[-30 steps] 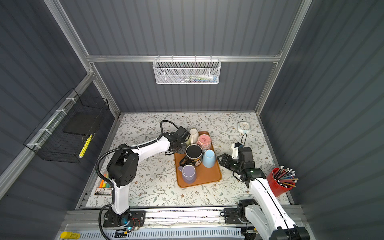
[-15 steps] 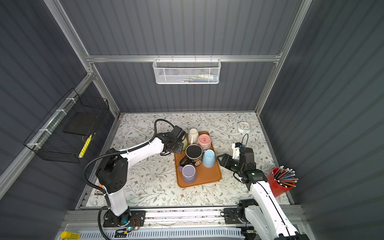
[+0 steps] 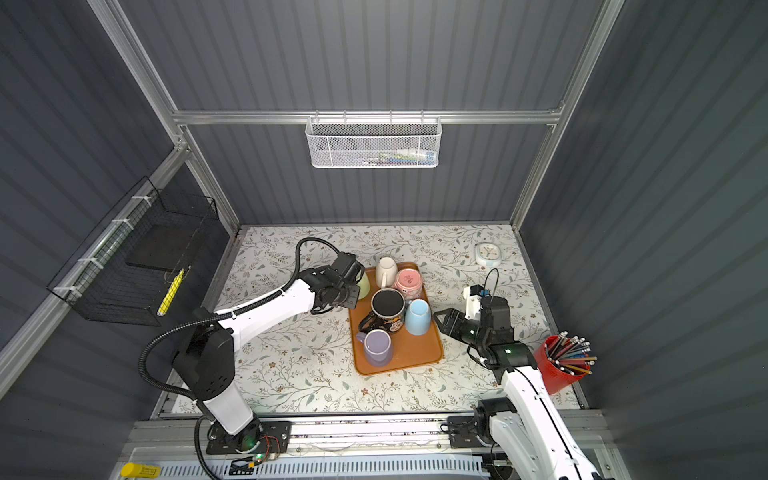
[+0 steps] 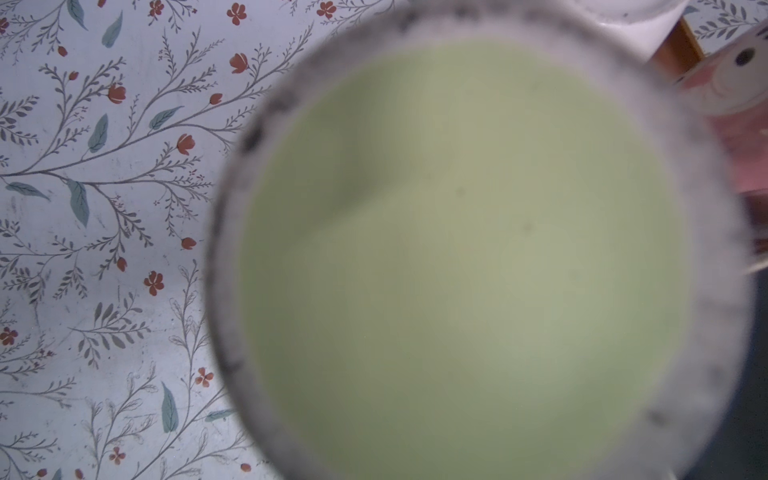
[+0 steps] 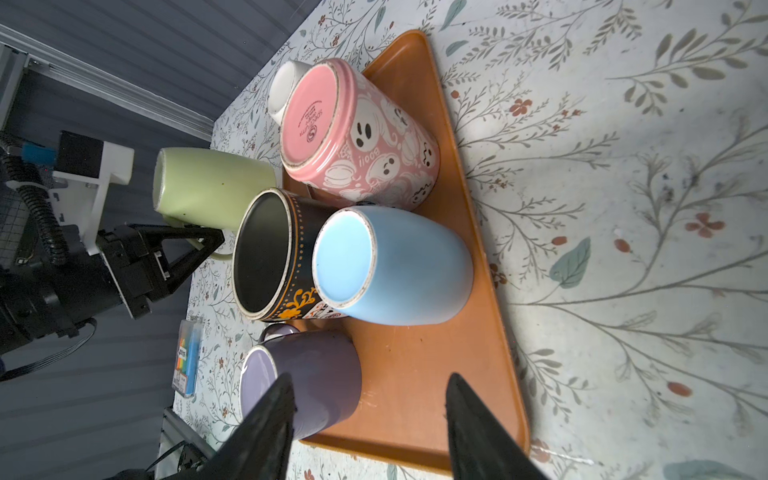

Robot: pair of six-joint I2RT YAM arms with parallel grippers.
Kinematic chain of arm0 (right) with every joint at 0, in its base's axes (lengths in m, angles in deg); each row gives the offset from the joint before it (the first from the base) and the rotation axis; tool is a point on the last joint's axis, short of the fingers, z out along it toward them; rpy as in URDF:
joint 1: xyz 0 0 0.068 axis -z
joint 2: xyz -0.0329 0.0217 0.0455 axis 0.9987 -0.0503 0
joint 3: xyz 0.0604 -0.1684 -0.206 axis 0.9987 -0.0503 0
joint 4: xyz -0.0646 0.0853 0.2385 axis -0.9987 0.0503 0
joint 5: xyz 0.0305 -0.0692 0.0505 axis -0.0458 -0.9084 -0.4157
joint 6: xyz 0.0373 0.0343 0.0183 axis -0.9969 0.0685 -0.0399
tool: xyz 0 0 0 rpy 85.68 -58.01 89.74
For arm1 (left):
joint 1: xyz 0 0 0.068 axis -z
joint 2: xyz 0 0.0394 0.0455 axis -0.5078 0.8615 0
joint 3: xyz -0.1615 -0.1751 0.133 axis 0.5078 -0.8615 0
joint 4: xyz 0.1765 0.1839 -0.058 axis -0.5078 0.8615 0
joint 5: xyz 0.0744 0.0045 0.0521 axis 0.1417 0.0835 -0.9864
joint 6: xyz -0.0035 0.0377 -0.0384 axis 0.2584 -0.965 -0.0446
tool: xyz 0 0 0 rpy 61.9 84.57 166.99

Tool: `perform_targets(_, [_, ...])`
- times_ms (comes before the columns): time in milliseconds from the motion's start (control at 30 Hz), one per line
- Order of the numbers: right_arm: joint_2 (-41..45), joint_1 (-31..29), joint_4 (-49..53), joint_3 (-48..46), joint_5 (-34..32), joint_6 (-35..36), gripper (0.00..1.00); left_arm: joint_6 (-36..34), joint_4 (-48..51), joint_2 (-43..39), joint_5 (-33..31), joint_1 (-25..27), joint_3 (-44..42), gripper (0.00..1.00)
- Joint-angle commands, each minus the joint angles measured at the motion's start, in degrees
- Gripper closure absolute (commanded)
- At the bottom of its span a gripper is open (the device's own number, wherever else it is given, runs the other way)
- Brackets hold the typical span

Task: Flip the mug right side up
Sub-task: 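Lift the light green mug with the left gripper while the right gripper approaches it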

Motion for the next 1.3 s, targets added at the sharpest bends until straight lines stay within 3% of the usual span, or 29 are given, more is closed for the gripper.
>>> perform_targets(0, [1.20, -0.21, -0.36, 1.16, 2.56, 0.44, 0.42, 0.96, -2.87, -5.05, 0.57, 0.27, 0.43, 1.00])
perform_targets(333, [4.68, -0.22, -6.77, 0.11, 9.56, -0.55, 0.43, 2.79, -6.76, -11.25, 10.10, 0.19, 1.61, 1.00])
perform_targets(567, [6.94, -0.22, -22.54, -3.99, 18.55, -8.33, 0.43, 5.58, -13.90, -15.88, 17.89, -0.03, 0.85, 1.00])
perform_targets(833, [6.08, -0.22, -37.29, -5.51, 23.32, -15.66, 0.37, 12.78, -28.07, -16.31, 31.01, -2.47, -1.58, 1.00])
perform_targets(1267, [-6.82, -0.28, -69.06, -4.35, 26.77, -31.42, 0.32, 24.10, -48.07, -10.51, 45.17, -3.50, -0.85, 1.00])
